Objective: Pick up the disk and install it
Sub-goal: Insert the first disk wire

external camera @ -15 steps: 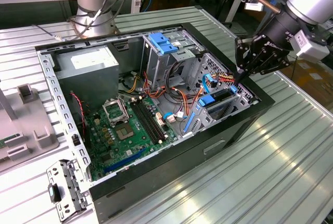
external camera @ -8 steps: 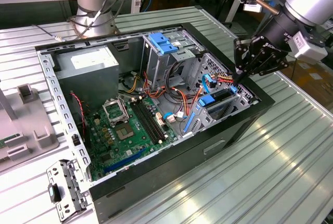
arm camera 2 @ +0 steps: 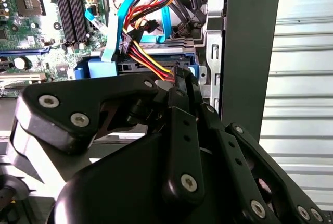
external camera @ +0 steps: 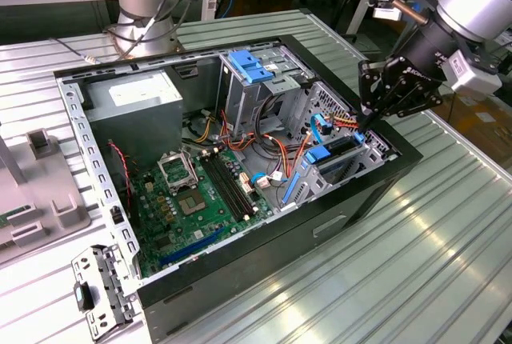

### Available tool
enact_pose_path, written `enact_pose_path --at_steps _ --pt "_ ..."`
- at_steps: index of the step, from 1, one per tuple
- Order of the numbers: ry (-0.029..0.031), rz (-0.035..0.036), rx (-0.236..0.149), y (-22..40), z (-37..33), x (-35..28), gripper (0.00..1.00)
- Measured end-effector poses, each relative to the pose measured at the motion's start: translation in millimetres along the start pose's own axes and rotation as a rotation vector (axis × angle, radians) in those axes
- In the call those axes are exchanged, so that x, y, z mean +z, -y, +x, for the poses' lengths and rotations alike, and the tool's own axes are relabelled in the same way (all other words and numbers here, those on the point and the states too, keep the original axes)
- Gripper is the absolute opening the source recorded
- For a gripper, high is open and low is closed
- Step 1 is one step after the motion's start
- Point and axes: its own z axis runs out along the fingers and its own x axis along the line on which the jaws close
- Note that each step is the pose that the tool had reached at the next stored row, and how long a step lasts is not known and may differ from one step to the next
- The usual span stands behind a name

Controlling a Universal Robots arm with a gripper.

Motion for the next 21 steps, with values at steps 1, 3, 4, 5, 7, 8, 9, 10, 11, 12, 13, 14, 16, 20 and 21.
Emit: enact_pose_path --at_steps 1,3,4,5,7,8,9,10,11,12,13,14,16,20,21 --pt "0.0 0.0 0.0 -0.2 -0.1 0.5 0.17" --pt "0.0001 0.0001 0.0 -0.5 -0.5 1.0 0.17" --pt "0.0001 0.0002 0.0 -1.2 -1.3 1.9 0.17" --pt "0.0 0.0001 0.0 -1.9 -2.2 2.1 0.17" --pt "0.0001 0.0003 0.0 -3.2 -3.8 3.5 0.17" --pt "0.0 0.0001 0.0 -4.3 -5.1 5.0 0.17" --pt "0.0 0.0 0.0 -4.8 -5.7 6.3 0.17" --pt "-0.0001 -0.0001 0.0 -5.3 -6.0 8.0 0.17" --pt "0.0 0.0001 0.0 -5.6 -6.1 9.3 0.17" --pt "0.0001 0.0001 0.0 -5.9 -6.2 10.3 0.17" --pt "-0.0001 -0.0001 0.0 -6.2 -6.5 11.0 0.17" --pt "-0.0001 0.0 0.0 -6.3 -6.6 11.6 0.17" --pt "-0.0001 0.0 0.0 -6.5 -6.7 12.0 0.17" --pt "0.0 0.0 0.0 -6.5 -6.7 12.1 0.17" --pt "0.0 0.0 0.0 -6.5 -6.7 12.1 0.17"
